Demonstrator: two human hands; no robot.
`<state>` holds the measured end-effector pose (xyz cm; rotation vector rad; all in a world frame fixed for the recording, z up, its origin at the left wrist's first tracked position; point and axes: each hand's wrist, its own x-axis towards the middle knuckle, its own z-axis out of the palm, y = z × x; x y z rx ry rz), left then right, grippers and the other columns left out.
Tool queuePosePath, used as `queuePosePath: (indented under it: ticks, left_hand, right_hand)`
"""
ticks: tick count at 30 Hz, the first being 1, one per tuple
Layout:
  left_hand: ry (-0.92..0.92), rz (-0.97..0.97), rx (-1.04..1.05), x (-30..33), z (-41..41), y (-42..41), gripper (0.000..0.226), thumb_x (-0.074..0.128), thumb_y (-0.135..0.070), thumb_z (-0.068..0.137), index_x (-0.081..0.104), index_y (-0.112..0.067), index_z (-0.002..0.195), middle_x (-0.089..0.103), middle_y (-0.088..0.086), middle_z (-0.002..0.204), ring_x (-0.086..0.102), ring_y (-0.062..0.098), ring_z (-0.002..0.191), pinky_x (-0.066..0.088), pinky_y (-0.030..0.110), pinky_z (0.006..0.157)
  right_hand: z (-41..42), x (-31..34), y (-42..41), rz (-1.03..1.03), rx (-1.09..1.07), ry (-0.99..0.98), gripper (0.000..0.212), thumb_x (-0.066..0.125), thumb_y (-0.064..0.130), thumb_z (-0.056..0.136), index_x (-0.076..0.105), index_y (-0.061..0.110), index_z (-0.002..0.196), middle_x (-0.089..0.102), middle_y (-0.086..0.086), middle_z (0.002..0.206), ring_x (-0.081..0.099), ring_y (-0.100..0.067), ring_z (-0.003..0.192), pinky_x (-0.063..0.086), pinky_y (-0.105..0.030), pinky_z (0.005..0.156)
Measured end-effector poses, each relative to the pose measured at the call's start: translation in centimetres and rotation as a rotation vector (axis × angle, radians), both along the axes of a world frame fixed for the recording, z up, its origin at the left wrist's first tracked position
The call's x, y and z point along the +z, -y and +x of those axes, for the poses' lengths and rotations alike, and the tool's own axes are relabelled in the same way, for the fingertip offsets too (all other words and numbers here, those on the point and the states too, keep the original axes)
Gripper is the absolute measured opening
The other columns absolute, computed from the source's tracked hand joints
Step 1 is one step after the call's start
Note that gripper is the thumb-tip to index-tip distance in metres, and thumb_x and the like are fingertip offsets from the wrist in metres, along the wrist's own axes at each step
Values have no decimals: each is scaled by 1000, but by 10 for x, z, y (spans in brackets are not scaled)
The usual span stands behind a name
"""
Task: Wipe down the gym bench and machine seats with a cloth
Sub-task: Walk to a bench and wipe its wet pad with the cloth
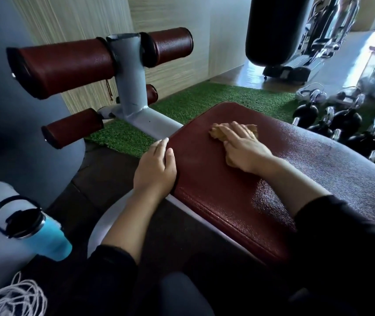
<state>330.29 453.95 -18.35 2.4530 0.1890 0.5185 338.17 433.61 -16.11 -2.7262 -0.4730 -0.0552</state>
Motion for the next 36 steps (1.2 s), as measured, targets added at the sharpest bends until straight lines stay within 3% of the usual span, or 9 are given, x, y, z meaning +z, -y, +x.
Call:
queuePosePath:
  ticks: [3,7,13,16,19,23,27,30,36]
  left_hand:
    - [15,14,22,-2,2,2,45,34,-27,103,41,-14,146,40,4,150,35,19,138,24,29,110]
    - [22,20,21,-1,1,4,45,34,-26,103,41,-12,146,41,5,150,35,19,138,23,28,110]
    - [-37,9,9,3,-2,2,47,31,-31,104,35,-18,149,34,-1,155,29,16,141,22,30,111]
    - [-36,5,17,2,0,3,47,32,-30,104,37,-18,148,35,1,154,31,18,140,22,30,111]
    - [-61,19,12,2,2,2,47,31,-31,103,36,-16,148,35,2,154,32,20,140,24,33,112]
    - [-141,276,82,13,-1,13,52,31,-36,103,29,-18,151,23,4,159,19,21,146,15,46,118]
    - [-83,413,-68,27,-8,52,52,35,-43,100,31,-31,150,28,-5,157,25,16,144,14,46,116]
    - [-147,505,-129,23,-5,74,50,34,-48,99,34,-37,147,31,-7,156,25,17,143,15,46,117]
    - [-227,502,-105,22,6,83,49,30,-50,97,35,-42,145,27,-8,157,19,19,145,10,49,117]
  right_hand:
    - [-28,-4,18,-60,-26,17,53,31,28,99,14,28,149,6,-6,159,-1,-20,147,0,-34,119]
    - [-73,-9,-11,17,122,136,52,31,25,100,17,27,149,10,-1,158,0,-18,146,-1,-35,119]
    - [-16,-4,-15,58,97,35,52,33,25,98,20,35,147,11,4,158,3,-23,146,4,-42,119]
    - [-17,-6,22,57,-3,74,51,37,24,97,26,32,146,17,2,157,10,-19,146,4,-33,119]
    - [-48,-6,36,80,48,83,49,43,22,96,33,31,144,24,4,155,15,-15,144,7,-25,117]
    - [-60,-5,36,246,0,124,42,55,31,89,50,38,130,41,5,140,35,-16,134,25,-29,113]
    - [-49,-8,27,153,-121,66,45,50,46,91,43,42,135,33,-7,150,21,-22,142,15,-38,118]
    - [-51,-10,26,174,-84,82,46,53,38,89,45,38,135,42,-4,145,34,-23,137,24,-37,115]
    - [-61,-10,30,286,-7,145,45,55,15,90,52,21,134,52,-8,133,47,-22,123,30,-22,102]
